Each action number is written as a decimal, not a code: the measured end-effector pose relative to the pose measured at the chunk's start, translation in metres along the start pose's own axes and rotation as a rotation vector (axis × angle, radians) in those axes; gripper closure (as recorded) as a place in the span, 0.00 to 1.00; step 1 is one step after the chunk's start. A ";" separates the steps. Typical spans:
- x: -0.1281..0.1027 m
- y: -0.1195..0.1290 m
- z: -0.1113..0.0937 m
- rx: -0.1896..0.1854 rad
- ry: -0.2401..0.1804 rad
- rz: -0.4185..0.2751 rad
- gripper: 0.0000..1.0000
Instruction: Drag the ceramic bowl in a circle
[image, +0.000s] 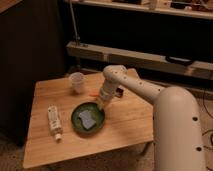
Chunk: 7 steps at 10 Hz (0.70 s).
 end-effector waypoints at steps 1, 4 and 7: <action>0.010 0.007 -0.012 -0.022 0.009 0.006 0.90; 0.018 0.041 -0.051 -0.091 0.028 0.066 0.90; -0.029 0.074 -0.069 -0.089 0.003 0.123 0.90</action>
